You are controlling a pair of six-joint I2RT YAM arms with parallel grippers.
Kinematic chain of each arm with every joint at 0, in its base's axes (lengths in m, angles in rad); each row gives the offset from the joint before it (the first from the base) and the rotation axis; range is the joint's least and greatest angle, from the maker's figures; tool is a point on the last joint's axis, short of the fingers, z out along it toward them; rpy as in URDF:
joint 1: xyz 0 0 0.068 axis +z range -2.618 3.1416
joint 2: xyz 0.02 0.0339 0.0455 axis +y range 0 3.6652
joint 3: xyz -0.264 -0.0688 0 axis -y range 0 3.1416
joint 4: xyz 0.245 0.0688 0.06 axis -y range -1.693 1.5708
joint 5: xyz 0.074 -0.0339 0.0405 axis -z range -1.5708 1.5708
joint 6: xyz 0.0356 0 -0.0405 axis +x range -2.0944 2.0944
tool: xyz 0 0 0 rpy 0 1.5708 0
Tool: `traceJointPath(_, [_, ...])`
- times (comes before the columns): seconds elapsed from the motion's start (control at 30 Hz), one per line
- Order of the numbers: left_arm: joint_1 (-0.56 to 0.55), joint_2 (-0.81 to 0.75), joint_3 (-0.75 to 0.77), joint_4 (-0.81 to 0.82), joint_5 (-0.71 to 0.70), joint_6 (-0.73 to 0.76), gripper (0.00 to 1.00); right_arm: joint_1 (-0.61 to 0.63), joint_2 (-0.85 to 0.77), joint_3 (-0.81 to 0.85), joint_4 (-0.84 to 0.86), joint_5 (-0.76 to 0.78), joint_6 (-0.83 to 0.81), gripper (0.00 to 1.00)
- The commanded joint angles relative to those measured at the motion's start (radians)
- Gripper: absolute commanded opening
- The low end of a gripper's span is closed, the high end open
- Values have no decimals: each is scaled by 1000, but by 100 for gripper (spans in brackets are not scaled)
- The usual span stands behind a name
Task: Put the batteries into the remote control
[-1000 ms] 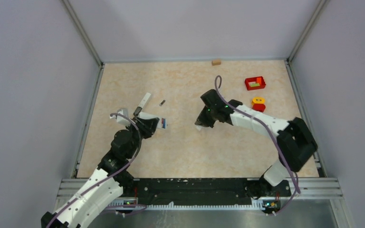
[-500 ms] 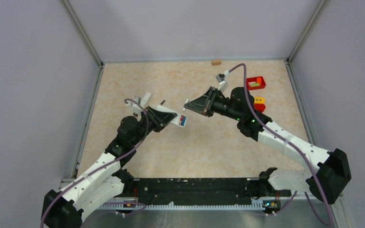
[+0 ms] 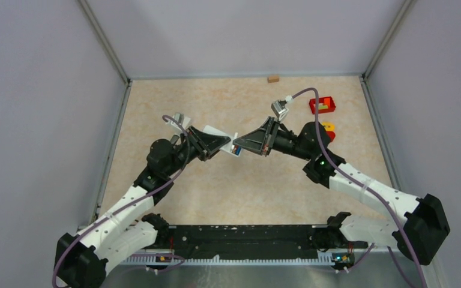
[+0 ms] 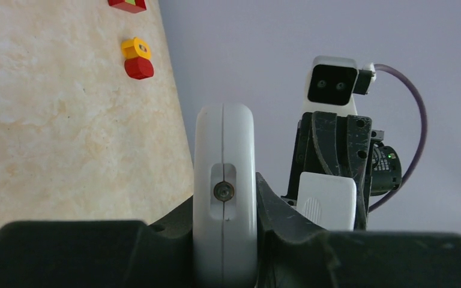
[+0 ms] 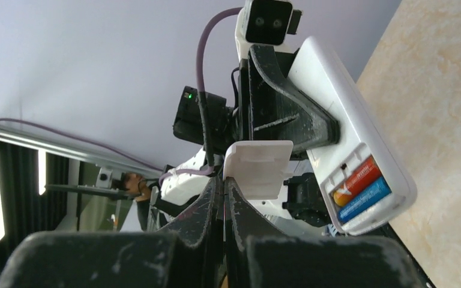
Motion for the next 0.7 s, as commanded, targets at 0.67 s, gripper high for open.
traceJointPath(0.67, [24,-35,12,183,81,-140,0,9,8,-99,284,-3,176,0])
